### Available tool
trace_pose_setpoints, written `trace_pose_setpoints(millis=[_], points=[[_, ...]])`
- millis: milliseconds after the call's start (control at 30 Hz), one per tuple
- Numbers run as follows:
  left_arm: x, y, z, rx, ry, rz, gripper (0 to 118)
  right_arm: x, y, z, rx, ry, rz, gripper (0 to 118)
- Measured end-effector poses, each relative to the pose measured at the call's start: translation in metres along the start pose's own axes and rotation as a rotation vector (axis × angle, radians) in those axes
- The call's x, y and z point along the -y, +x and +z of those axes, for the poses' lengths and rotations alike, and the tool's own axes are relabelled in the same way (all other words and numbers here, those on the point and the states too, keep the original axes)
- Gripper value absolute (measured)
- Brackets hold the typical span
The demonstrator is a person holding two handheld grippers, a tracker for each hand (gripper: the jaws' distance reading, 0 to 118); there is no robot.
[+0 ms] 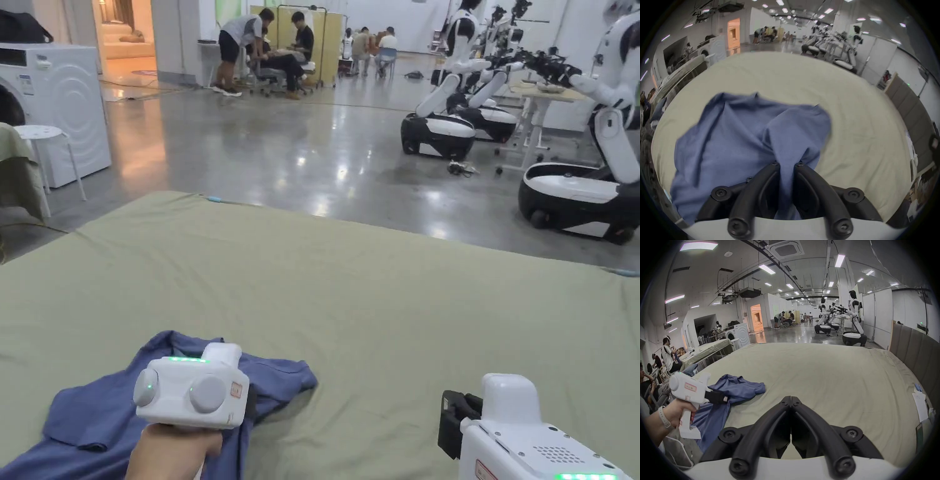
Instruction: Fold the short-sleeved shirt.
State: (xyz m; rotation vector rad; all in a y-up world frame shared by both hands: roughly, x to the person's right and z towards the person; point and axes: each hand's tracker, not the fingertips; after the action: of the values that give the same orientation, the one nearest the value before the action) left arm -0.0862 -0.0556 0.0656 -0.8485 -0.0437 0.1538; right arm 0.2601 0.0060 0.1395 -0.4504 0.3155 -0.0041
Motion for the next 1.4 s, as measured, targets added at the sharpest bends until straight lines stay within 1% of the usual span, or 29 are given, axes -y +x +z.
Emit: trace_pose_setpoints(millis=[67, 233, 333, 400, 500, 567, 667, 767, 867, 900, 933, 1000, 1033, 1067, 1133, 1200, 1267, 1300, 1333, 1367, 1400], points=[[-0.017, 0.031, 0.008, 0.068, 0.03, -0.029, 10, 0.001, 0.012, 0.008, 0.015, 0.004, -0.015, 0], [-0.057, 0.143, 0.015, 0.217, 0.088, -0.149, 10, 0.007, 0.054, 0.033, 0.083, 0.02, -0.044, 0], [-0.07, 0.22, 0.015, 0.321, 0.107, -0.204, 10, 0.011, 0.088, 0.05, 0.149, 0.026, -0.061, 0], [-0.074, 0.276, 0.012, 0.393, 0.116, -0.241, 10, 0.014, 0.117, 0.062, 0.197, 0.027, -0.091, 0], [-0.074, 0.357, 0.007, 0.51, 0.111, -0.295, 10, 0.021, 0.158, 0.081, 0.276, 0.031, -0.12, 0], [-0.067, 0.407, 0.0, 0.562, 0.082, -0.348, 10, 0.028, 0.185, 0.092, 0.319, 0.026, -0.134, 0], [-0.042, 0.474, -0.033, 0.561, -0.005, -0.424, 10, 0.041, 0.222, 0.106, 0.39, 0.005, -0.145, 0], [0.002, 0.517, -0.085, 0.466, -0.122, -0.523, 10, 0.055, 0.25, 0.117, 0.435, -0.015, -0.176, 0], [0.033, 0.529, -0.126, 0.411, -0.207, -0.494, 11, 0.065, 0.268, 0.121, 0.455, -0.028, -0.193, 0], [0.041, 0.527, -0.137, 0.403, -0.226, -0.474, 14, 0.068, 0.27, 0.121, 0.458, -0.032, -0.197, 0], [0.043, 0.525, -0.138, 0.421, -0.22, -0.454, 28, 0.069, 0.272, 0.121, 0.457, -0.032, -0.199, 0], [0.044, 0.517, -0.127, 0.456, -0.177, -0.449, 66, 0.069, 0.271, 0.121, 0.452, -0.03, -0.2, 0], [0.043, 0.509, -0.119, 0.453, -0.155, -0.463, 83, 0.069, 0.269, 0.121, 0.445, -0.028, -0.196, 0], [0.042, 0.501, -0.106, 0.462, -0.117, -0.483, 84, 0.068, 0.264, 0.12, 0.433, -0.029, -0.187, 0], [0.044, 0.468, -0.067, 0.484, -0.013, -0.47, 84, 0.066, 0.254, 0.119, 0.409, -0.03, -0.168, 0], [0.05, 0.431, -0.033, 0.481, 0.055, -0.463, 84, 0.066, 0.241, 0.118, 0.39, -0.022, -0.153, 0], [0.059, 0.389, -0.001, 0.414, 0.115, -0.453, 84, 0.065, 0.224, 0.114, 0.361, -0.019, -0.146, 0], [0.063, 0.369, 0.012, 0.396, 0.126, -0.442, 83, 0.064, 0.216, 0.111, 0.349, -0.018, -0.14, 0], [0.068, 0.348, 0.022, 0.392, 0.132, -0.43, 77, 0.063, 0.206, 0.11, 0.334, -0.015, -0.132, 0], [0.071, 0.33, 0.029, 0.358, 0.155, -0.406, 57, 0.063, 0.197, 0.107, 0.326, -0.014, -0.128, 0], [0.075, 0.312, 0.036, 0.319, 0.164, -0.384, 15, 0.062, 0.189, 0.104, 0.315, -0.013, -0.122, 0]])
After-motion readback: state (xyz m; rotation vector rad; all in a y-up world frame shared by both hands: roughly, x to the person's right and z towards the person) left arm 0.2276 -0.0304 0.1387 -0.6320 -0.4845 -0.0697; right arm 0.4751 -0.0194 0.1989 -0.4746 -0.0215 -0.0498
